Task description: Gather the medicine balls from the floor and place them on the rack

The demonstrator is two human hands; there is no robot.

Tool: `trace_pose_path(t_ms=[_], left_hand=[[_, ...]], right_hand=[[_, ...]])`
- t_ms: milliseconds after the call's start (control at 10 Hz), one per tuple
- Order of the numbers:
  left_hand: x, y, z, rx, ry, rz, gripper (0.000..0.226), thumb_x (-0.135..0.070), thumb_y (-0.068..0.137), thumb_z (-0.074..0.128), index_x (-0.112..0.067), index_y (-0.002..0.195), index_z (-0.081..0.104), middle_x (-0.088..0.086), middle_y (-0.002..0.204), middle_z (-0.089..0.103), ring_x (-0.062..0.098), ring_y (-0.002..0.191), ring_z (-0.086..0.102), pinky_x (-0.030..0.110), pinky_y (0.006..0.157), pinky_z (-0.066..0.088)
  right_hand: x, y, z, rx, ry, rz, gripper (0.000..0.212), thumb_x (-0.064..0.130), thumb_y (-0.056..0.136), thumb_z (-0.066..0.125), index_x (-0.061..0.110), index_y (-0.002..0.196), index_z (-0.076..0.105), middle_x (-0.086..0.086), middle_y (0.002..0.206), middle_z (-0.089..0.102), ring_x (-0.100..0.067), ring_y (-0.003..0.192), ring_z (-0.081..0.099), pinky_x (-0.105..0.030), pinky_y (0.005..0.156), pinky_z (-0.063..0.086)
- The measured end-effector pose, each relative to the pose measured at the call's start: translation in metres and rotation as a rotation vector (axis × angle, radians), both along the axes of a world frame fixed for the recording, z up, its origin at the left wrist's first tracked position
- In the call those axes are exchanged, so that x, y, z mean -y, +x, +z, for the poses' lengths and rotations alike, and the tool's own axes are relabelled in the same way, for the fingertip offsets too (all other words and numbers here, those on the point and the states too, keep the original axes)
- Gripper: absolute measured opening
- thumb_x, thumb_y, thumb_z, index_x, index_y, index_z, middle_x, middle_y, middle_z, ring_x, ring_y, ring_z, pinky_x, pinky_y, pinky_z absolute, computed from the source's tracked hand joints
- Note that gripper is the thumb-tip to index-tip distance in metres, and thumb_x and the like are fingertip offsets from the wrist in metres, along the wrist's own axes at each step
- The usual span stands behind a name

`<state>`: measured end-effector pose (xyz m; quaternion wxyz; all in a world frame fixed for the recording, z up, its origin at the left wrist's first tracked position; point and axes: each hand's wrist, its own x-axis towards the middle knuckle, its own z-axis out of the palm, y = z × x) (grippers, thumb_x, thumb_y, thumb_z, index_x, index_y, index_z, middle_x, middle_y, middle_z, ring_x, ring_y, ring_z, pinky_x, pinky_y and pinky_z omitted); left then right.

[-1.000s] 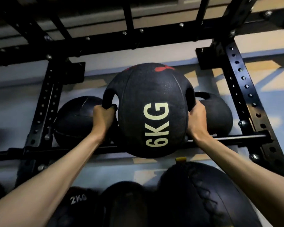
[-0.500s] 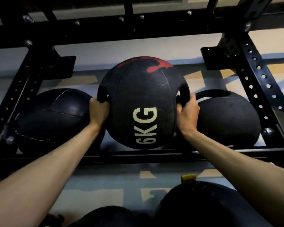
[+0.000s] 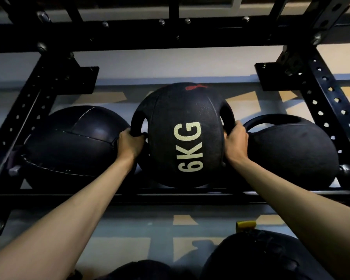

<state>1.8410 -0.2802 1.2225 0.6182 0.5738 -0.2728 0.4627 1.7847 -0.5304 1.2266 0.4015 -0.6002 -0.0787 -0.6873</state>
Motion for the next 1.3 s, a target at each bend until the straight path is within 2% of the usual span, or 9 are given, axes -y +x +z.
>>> trace_pose_path(t_ms=[100,200,300,400,600,800,900,1100,1300], left_hand=[[-0.014,-0.015,0.003,0.069,0.004,-0.075,0.034,-0.012,0.096,0.055,-0.016,0.129,0.053,0.004,0.108,0.063,0.018,0.095,0.064,0.021,0.08,0.053],[-0.013,-0.034,0.007,0.212,0.046,-0.049,0.039,-0.026,0.099,0.05,-0.03,0.138,0.052,0.001,0.128,0.06,0.015,0.12,0.056,0.027,0.101,0.042],[0.007,-0.052,0.002,0.325,0.253,-0.035,0.057,-0.066,0.09,0.051,-0.04,0.14,0.051,-0.005,0.146,0.05,0.008,0.136,0.043,0.029,0.114,0.032],[0.019,-0.049,-0.002,0.27,0.339,0.042,0.072,-0.079,0.075,0.055,-0.047,0.138,0.048,-0.003,0.146,0.044,0.015,0.14,0.037,0.038,0.118,0.031],[0.019,-0.019,0.003,0.143,0.287,0.004,0.064,-0.07,0.083,0.062,-0.043,0.139,0.047,0.0,0.141,0.043,0.023,0.136,0.042,0.043,0.115,0.036],[0.028,0.003,-0.003,0.119,0.323,0.074,0.058,-0.068,0.089,0.054,-0.046,0.141,0.043,0.003,0.149,0.039,0.03,0.141,0.032,0.048,0.119,0.027],[0.031,0.002,0.0,0.142,0.342,0.106,0.06,-0.071,0.09,0.049,-0.045,0.144,0.04,0.003,0.151,0.039,0.03,0.142,0.034,0.044,0.118,0.028],[0.039,-0.006,-0.004,0.146,0.318,0.109,0.064,-0.067,0.093,0.046,-0.04,0.15,0.037,-0.001,0.158,0.032,0.024,0.148,0.025,0.041,0.117,0.025],[0.027,-0.014,-0.013,0.215,0.181,0.152,0.04,-0.04,0.09,0.067,-0.025,0.126,0.061,0.007,0.131,0.055,0.025,0.128,0.049,0.038,0.108,0.04]], right_hand=[[-0.004,0.003,0.006,-0.097,-0.006,-0.009,0.021,0.018,0.098,0.057,0.003,0.112,0.054,-0.019,0.112,0.062,-0.034,0.099,0.061,-0.038,0.082,0.05],[-0.005,0.005,0.01,-0.149,0.002,-0.025,0.022,0.02,0.098,0.058,0.004,0.112,0.054,-0.018,0.111,0.062,-0.034,0.097,0.063,-0.042,0.085,0.054],[-0.005,0.007,0.012,-0.196,0.008,-0.019,0.026,0.028,0.097,0.058,0.005,0.109,0.056,-0.017,0.104,0.065,-0.036,0.092,0.066,-0.05,0.084,0.057],[-0.007,0.006,0.01,-0.188,0.0,0.052,0.031,0.035,0.098,0.055,0.008,0.11,0.058,-0.011,0.101,0.066,-0.031,0.094,0.067,-0.047,0.088,0.056],[-0.023,0.009,-0.008,-0.158,-0.153,0.097,0.056,0.044,0.096,0.045,0.017,0.144,0.049,-0.004,0.143,0.054,-0.022,0.135,0.046,-0.043,0.114,0.036],[-0.019,0.026,-0.02,-0.179,-0.216,-0.046,0.051,0.036,0.098,0.04,0.013,0.141,0.055,-0.007,0.15,0.047,-0.023,0.141,0.039,-0.043,0.118,0.029],[-0.02,0.014,-0.025,-0.246,-0.231,-0.088,0.06,0.05,0.091,0.027,0.019,0.125,0.065,-0.009,0.141,0.053,-0.029,0.133,0.044,-0.046,0.113,0.034],[-0.012,-0.006,-0.045,-0.234,-0.266,-0.11,0.039,0.037,0.104,0.039,0.015,0.121,0.066,-0.007,0.132,0.059,-0.024,0.125,0.05,-0.037,0.103,0.039],[-0.012,-0.045,-0.048,-0.177,-0.185,0.036,0.027,0.031,0.1,0.051,0.013,0.104,0.071,0.003,0.097,0.071,-0.012,0.091,0.063,-0.031,0.081,0.048]])
